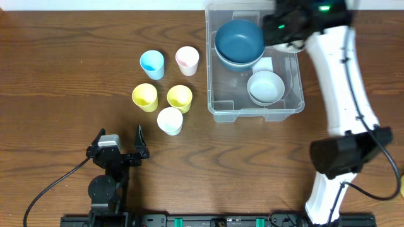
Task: Pack container
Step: 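Stack the white bowl onto the first white bowl in bin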
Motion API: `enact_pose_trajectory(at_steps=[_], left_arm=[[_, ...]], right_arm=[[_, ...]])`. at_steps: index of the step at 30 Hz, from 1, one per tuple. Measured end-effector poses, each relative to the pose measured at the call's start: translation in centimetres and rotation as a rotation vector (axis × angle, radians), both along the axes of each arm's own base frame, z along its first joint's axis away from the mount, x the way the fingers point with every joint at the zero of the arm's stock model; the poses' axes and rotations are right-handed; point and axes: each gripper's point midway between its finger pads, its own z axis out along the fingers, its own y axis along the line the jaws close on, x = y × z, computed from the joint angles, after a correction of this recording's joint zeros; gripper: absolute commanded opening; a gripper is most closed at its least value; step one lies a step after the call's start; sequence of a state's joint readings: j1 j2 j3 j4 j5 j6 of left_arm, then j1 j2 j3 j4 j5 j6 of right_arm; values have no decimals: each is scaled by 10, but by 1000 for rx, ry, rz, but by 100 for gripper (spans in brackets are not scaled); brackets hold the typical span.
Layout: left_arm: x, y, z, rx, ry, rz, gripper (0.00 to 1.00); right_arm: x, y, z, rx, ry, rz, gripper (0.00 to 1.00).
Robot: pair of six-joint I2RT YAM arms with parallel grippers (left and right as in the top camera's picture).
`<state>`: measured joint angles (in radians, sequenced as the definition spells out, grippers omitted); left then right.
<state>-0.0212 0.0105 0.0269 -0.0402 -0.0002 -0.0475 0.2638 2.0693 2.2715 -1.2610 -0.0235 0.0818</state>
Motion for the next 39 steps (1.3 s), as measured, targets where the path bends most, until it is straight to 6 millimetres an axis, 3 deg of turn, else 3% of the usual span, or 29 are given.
enact_pose_trajectory(at_steps=[7, 11, 14, 20, 28, 33, 39], left_arm=[[0, 0, 0, 0, 0, 0, 98], [0, 0, 0, 0, 0, 0, 98], [0, 0, 0, 0, 0, 0, 98], [0, 0, 0, 0, 0, 0, 98], [0, 0, 0, 0, 0, 0, 98], [0, 0, 0, 0, 0, 0, 98], [0, 0, 0, 0, 0, 0, 98]], right_arm=[[-8, 12, -80, -88, 204, 9, 1], [-21, 13, -109, -96, 315, 9, 1], [-28, 13, -114, -94, 356, 0, 3], [-34, 15, -117, -83, 382, -9, 19], [-44, 13, -136, -88, 442, -14, 21], [-41, 15, -136, -80, 428, -24, 25], [-42, 14, -137, -78, 433, -34, 12]])
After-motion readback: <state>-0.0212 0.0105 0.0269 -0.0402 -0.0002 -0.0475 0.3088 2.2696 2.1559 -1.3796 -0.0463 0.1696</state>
